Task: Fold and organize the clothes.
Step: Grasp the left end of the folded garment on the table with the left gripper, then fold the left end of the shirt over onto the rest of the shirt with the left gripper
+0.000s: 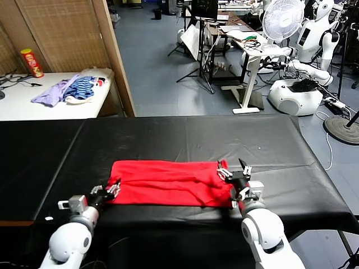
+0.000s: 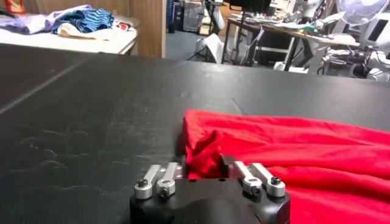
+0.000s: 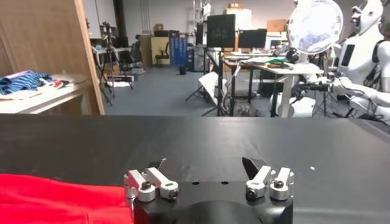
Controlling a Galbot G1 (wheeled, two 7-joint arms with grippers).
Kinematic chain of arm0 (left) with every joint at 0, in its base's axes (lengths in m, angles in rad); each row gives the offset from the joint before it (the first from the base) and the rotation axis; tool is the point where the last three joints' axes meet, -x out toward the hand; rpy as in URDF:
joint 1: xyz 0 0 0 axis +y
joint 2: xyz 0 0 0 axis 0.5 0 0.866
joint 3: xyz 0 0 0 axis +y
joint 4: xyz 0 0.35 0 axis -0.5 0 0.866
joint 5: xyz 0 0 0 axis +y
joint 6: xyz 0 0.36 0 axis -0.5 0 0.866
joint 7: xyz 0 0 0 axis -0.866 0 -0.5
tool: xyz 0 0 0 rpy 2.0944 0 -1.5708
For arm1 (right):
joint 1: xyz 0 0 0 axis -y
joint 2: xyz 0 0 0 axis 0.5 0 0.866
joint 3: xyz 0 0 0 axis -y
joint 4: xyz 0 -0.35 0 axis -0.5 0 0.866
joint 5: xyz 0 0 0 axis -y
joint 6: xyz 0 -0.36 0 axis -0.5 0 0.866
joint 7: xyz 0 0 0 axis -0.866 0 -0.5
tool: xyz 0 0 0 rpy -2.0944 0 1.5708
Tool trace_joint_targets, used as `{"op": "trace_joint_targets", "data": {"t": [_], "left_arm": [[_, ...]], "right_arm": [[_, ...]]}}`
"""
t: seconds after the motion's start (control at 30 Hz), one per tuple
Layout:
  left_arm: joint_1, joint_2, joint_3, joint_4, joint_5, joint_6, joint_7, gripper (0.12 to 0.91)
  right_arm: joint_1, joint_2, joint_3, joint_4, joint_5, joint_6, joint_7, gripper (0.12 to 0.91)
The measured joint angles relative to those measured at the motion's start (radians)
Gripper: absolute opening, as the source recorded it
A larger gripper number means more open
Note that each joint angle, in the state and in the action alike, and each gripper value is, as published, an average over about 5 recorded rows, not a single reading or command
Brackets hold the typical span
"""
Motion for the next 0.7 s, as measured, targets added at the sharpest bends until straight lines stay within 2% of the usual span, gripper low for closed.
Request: {"op": "trace_joint_targets", "data": {"t": [0.1,0.27,0.5,0.6,0.7], "left_arm": [[-0.003,-0.002,0.004,0.006,0.047,-0.015,0.009,0.149],[-0.004,0.025,-0.009,0.017,0.198,-0.053,0.014,0.157],[0.016,0.166,-0.091,0.037,0.446,-0.100,0.012,0.156],[0.026,0.214,-0.108,0.025,0.486,-0.095,0.005,0.156],[0.031,0.219,-0.094,-0.015,0.476,-0.066,-0.008,0.156]], "right_arm": [[-0.007,0.002,0.005,0.011,-0.001,-0.003,0.005,0.798],[-0.020,0.004,0.014,0.035,-0.014,-0.011,0.016,0.798],[-0.032,0.019,0.011,0.061,-0.030,-0.014,0.017,0.798],[-0.038,0.024,0.009,0.066,-0.038,-0.014,0.017,0.798],[-0.046,0.027,0.012,0.071,-0.051,-0.015,0.017,0.798]]}}
